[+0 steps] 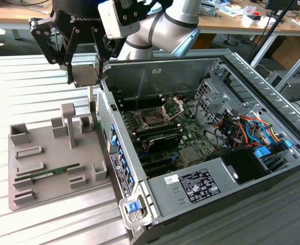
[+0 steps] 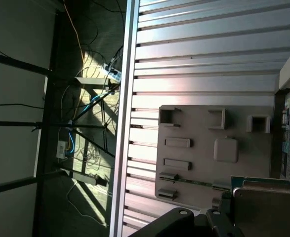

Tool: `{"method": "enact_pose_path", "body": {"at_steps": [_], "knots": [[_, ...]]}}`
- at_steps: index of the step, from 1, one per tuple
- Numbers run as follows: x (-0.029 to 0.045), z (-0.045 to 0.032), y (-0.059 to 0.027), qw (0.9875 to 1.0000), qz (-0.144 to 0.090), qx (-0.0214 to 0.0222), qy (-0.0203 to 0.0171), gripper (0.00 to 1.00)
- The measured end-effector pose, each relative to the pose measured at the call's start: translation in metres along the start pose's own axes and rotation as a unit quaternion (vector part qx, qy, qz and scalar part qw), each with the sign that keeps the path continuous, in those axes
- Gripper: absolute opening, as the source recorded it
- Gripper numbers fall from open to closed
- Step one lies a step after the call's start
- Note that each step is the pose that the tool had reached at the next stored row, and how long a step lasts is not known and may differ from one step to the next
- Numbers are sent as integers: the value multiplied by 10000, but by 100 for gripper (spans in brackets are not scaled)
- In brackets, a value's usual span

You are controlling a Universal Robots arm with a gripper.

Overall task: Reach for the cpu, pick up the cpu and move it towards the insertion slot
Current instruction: 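Pick up the cpu and move it towards the insertion slot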

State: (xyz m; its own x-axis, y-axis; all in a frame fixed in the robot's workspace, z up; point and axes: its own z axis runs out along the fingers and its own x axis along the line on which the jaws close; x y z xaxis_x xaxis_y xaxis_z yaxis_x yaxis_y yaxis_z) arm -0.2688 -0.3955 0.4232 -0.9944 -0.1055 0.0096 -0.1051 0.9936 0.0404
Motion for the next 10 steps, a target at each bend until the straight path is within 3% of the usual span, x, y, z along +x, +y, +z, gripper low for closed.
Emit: {"method": "enact_pose_path", "body": {"at_steps": [2,5,10], "knots": [[-44,-1,-5,10000,0,0,0,55],[-192,-2,-20,10000,0,0,0,55],[-228,-3,-24,10000,0,0,0,55]]}}
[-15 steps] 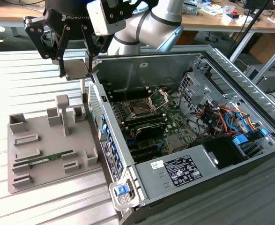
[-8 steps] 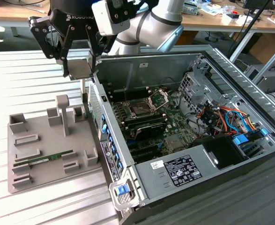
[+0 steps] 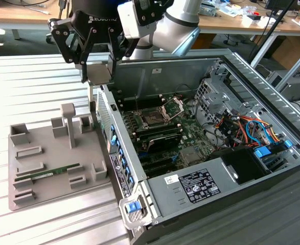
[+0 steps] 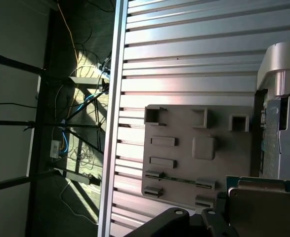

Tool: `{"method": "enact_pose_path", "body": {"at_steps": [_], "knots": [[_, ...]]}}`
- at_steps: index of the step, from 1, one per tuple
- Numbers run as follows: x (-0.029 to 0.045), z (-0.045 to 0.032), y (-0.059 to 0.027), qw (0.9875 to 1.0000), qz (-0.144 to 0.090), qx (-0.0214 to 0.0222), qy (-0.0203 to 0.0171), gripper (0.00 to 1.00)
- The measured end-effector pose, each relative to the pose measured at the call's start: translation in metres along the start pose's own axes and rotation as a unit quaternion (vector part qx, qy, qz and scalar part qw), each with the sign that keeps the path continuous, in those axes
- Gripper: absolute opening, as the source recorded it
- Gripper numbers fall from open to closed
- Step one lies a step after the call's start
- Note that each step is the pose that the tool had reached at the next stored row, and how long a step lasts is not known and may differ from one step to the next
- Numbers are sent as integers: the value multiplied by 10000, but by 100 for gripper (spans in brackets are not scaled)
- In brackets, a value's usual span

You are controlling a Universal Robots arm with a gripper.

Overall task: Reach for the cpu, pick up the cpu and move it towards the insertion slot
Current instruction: 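Pick up the cpu and move it towards the insertion slot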

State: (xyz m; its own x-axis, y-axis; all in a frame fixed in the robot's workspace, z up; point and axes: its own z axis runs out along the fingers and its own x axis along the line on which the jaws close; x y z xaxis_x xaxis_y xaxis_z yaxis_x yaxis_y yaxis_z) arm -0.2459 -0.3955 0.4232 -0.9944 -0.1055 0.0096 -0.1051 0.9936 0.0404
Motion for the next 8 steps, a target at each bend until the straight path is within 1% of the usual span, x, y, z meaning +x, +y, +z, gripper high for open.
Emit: {"method": "enact_pose_path", "body": {"at_steps": [8], "knots": [[-48,-1,-5,10000,0,0,0,55]]}}
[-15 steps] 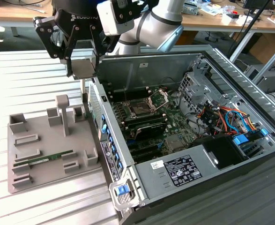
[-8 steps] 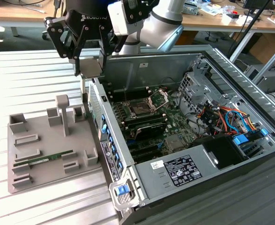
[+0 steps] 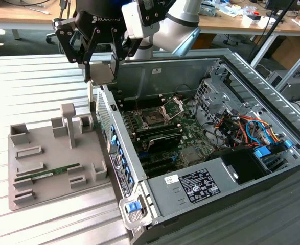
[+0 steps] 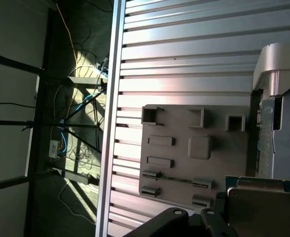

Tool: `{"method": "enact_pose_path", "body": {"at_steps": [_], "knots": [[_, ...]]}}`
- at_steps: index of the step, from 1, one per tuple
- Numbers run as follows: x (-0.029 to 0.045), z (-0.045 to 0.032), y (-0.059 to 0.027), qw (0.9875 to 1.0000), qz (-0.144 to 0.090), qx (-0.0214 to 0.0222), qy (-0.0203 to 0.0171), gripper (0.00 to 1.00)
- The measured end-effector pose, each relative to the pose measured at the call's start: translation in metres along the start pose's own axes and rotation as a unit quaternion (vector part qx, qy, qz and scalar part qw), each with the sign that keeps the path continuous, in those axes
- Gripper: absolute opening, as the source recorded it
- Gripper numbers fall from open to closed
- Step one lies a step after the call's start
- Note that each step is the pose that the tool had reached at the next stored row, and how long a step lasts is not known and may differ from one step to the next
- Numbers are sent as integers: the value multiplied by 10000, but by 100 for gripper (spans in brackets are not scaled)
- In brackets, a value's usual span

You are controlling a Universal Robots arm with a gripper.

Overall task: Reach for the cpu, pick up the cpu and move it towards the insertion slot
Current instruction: 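Pick up the cpu and move it towards the insertion slot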

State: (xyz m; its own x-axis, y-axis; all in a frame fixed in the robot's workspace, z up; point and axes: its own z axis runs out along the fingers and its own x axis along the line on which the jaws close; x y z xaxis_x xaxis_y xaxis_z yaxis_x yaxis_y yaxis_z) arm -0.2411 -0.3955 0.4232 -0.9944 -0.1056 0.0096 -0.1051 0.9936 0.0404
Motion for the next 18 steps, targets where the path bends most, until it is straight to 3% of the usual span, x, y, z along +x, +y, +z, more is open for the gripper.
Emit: {"method": "enact_pose_path", "body": {"at_steps": [18], "knots": [[-91,-1,-10,10000,0,0,0,55]]}}
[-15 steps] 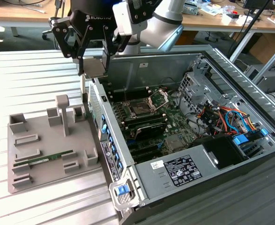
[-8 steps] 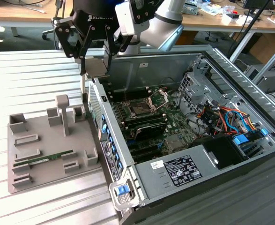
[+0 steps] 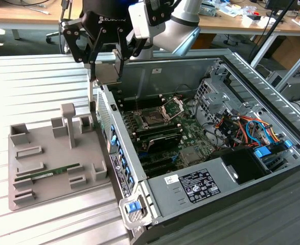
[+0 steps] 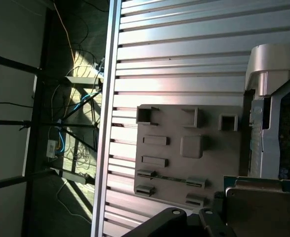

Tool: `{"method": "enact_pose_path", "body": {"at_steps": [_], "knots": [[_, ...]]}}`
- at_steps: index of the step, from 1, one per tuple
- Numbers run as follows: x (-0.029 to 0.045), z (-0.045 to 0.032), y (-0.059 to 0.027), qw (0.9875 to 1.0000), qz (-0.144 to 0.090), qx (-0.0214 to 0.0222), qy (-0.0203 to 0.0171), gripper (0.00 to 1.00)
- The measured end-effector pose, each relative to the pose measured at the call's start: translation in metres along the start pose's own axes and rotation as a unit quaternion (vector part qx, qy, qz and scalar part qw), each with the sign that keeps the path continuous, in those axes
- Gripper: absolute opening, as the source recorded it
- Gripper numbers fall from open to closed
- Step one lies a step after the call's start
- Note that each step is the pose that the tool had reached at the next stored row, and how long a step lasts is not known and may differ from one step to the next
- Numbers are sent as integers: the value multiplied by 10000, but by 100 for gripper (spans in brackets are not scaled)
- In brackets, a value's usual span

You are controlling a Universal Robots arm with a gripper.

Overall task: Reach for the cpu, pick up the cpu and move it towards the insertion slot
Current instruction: 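Pick up the cpu and move it towards the insertion slot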

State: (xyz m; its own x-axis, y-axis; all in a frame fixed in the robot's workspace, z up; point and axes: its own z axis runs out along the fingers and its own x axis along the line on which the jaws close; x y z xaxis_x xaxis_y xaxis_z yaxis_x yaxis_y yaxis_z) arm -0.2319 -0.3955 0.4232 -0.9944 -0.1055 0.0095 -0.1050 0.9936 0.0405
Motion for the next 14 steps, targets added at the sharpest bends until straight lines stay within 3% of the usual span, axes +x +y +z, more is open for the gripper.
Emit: {"method": "enact_pose_path", "body": {"at_steps": [14], "knots": [[-100,-1,-11,10000,0,0,0,55]]}}
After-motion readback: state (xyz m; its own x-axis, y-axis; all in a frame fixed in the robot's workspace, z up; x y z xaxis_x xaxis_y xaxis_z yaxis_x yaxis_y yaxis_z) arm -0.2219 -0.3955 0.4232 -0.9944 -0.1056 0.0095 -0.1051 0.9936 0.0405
